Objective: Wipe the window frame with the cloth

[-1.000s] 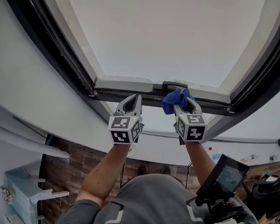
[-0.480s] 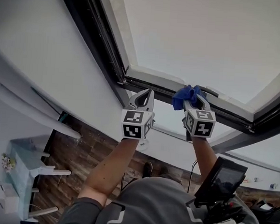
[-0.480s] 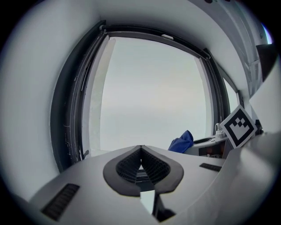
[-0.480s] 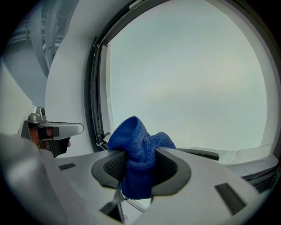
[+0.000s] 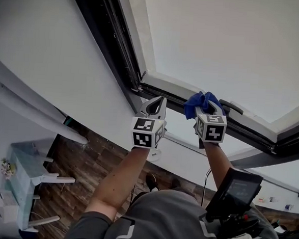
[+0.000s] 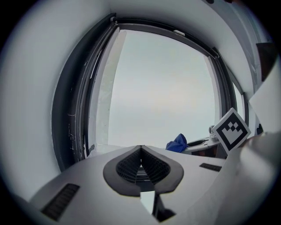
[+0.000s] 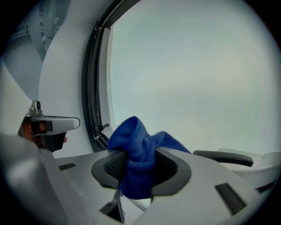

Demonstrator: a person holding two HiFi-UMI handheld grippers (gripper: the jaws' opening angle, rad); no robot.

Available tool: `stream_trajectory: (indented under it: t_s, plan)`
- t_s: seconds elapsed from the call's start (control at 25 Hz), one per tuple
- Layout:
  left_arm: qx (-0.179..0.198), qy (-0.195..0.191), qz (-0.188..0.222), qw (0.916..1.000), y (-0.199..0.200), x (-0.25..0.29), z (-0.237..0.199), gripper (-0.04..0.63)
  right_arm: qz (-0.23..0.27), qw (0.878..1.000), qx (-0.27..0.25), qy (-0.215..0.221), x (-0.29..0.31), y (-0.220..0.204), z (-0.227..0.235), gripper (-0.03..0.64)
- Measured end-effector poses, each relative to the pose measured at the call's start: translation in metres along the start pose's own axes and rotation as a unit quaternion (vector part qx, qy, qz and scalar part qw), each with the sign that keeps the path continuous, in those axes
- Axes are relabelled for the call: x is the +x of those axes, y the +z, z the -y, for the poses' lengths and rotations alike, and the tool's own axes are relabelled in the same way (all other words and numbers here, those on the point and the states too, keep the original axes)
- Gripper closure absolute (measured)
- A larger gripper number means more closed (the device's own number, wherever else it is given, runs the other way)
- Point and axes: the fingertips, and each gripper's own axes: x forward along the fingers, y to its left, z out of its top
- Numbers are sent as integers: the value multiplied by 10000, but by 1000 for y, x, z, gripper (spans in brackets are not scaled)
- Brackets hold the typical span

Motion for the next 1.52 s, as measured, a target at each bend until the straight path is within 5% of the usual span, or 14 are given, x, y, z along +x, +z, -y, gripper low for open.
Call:
stream_trajectory:
  t_s: [0.36, 0.96, 1.52]
  plan:
    - [-3, 231, -68, 9997, -4, 6, -53, 588, -223, 9997, -3, 53, 48, 0, -21, 463]
    - [166, 761, -150, 9968, -6, -26, -142, 588, -265, 9953, -307, 883, 133, 25, -136, 463]
    - [307, 628, -99, 9975, -3, -43, -163, 588, -335, 9911, -749, 1052, 181, 34, -198, 463]
